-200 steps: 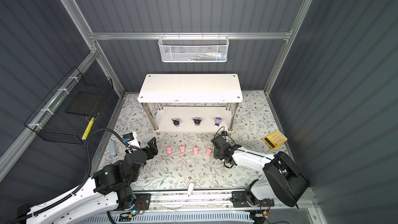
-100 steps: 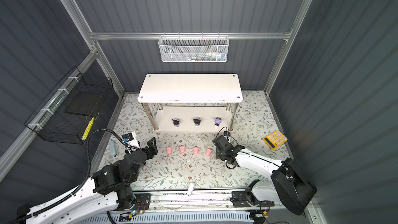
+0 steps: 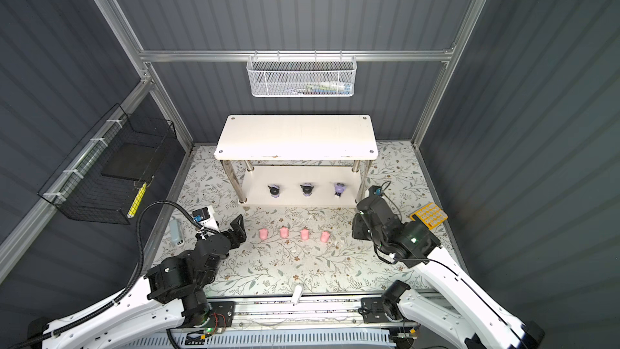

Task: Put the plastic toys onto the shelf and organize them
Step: 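Lift the pink pig with the right gripper up over the top shelf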

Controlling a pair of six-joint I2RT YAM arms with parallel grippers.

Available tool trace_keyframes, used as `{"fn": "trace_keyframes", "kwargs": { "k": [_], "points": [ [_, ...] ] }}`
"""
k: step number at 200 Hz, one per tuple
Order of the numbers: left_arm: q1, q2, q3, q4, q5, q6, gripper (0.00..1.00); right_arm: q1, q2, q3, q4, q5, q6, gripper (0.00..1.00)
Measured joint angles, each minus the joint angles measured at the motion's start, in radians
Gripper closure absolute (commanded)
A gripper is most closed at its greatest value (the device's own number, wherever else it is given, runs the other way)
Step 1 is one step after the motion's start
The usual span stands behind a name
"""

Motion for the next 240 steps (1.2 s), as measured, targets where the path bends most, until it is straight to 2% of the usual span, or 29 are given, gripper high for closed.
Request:
{"fn": "trace_keyframes", "kwargs": {
  "k": [42,80,97,137,182,240],
  "points": [
    [0.0,0.06,-0.002,0.077,0.021,0.031,0.13,0.027,0.128,0.36,-0.159,0.029,-0.061,0.62],
    [0.0,0.068,-0.028,0.128,0.05,0.041,0.13,0.014,0.378,0.758,-0.245,0.097,-0.198,0.61],
    [0.0,0.068,-0.033,0.139,0.059,0.04,0.13,-0.016,0.504,0.922,-0.251,0.11,-0.266,0.62],
    [0.0,0.064,-0.051,0.159,0.077,0.038,0.13,-0.129,0.729,1.192,-0.261,0.077,-0.378,0.62],
    [0.0,0.05,-0.068,0.164,0.089,0.027,0.13,-0.246,0.884,1.314,-0.259,-0.021,-0.429,0.62],
    [0.0,0.045,-0.087,0.164,0.092,0.012,0.13,-0.31,0.966,1.329,-0.258,-0.085,-0.451,0.62]
  ]
}}
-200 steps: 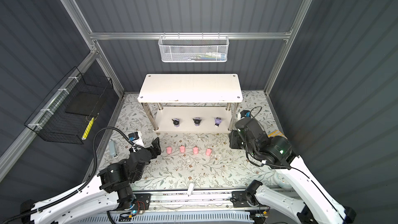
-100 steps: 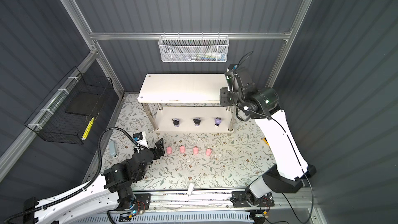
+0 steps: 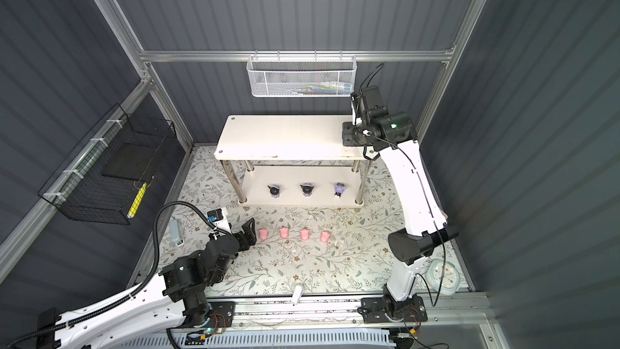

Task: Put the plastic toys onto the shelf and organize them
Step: 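Lift the pink pig with the right gripper up over the top shelf, then lower the pink pig onto the top shelf and open the right gripper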

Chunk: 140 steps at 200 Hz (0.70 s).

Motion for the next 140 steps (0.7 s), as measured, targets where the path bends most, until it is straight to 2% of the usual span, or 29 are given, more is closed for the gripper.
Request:
{"fn": "trace_keyframes", "kwargs": {
  "k": [64,140],
  "points": [
    [0.0,0.0,0.0,0.0,0.0,-0.002,0.13,-0.017,0.014,0.012,0.0,-0.022,-0.001,0.6],
    [0.0,0.001,-0.011,0.0,0.0,-0.002,0.13,-0.024,0.054,0.013,0.001,-0.026,0.0,0.53]
  ]
}}
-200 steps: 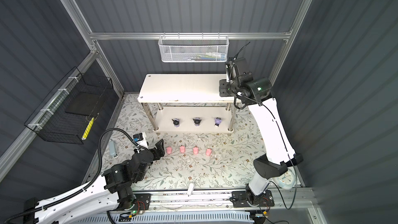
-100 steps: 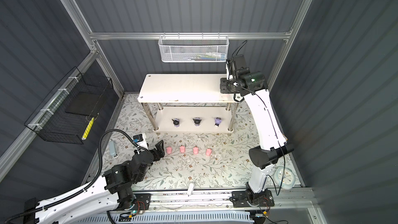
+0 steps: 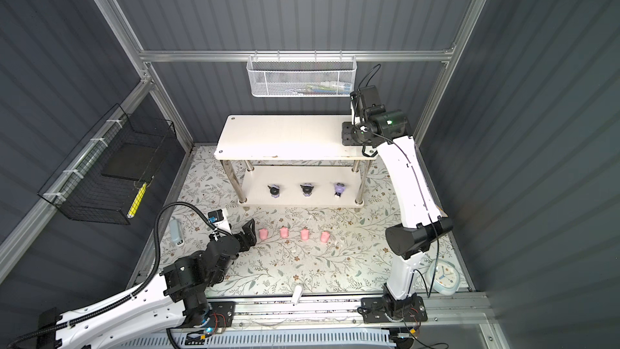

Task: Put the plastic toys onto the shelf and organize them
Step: 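Lower the pink pig onto the top shelf and open the right gripper, then withdraw the right gripper back over the remaining pink pigs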

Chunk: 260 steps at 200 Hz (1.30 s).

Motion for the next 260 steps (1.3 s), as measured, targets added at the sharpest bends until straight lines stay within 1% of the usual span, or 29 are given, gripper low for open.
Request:
{"fn": "trace_keyframes", "kwargs": {
  "k": [116,143,164,191,212,260],
  "points": [
    [0.0,0.013,0.0,0.007,0.0,0.0,0.13,-0.004,-0.006,0.039,0.01,-0.012,0.0,0.46],
    [0.0,0.013,0.0,0.007,0.0,0.0,0.13,-0.004,-0.047,0.048,0.013,-0.021,0.0,0.45],
    [0.0,0.013,0.0,0.007,0.0,-0.002,0.13,-0.003,-0.111,0.036,0.028,-0.037,0.0,0.45],
    [0.0,0.013,0.0,0.007,-0.001,-0.007,0.13,0.013,-0.249,-0.068,0.08,-0.05,-0.014,0.44],
    [0.0,0.013,0.0,0.007,-0.002,-0.007,0.13,0.053,-0.358,-0.176,0.12,-0.043,-0.031,0.44],
    [0.0,0.04,0.001,0.006,-0.011,-0.007,0.12,0.251,-0.576,-0.553,0.235,0.087,-0.056,0.44]
  ]
}}
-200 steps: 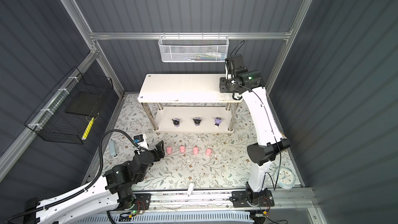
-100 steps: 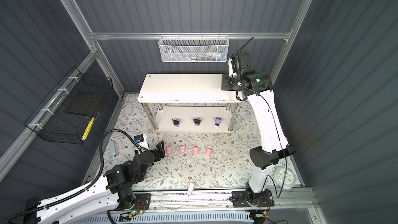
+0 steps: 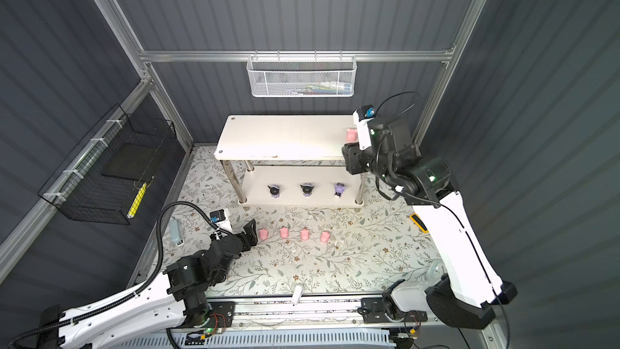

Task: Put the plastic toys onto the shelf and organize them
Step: 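Withdraw the right gripper back over the remaining pink pigs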

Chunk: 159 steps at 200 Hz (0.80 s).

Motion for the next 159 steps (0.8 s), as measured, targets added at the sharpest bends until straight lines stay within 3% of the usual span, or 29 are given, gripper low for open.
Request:
{"fn": "trace_keyframes", "kwargs": {
  "k": [83,122,159],
  "points": [
    [0.007,0.02,0.015,-0.008,-0.024,0.0,0.12,0.334,-0.34,-0.583,0.206,0.14,0.168,0.42],
    [0.013,0.047,0.039,-0.011,-0.031,0.0,0.12,0.449,-0.322,-0.793,0.309,0.192,0.364,0.4],
    [0.013,0.056,0.042,-0.011,-0.031,0.0,0.12,0.464,-0.241,-0.901,0.343,0.23,0.561,0.39]
  ]
}}
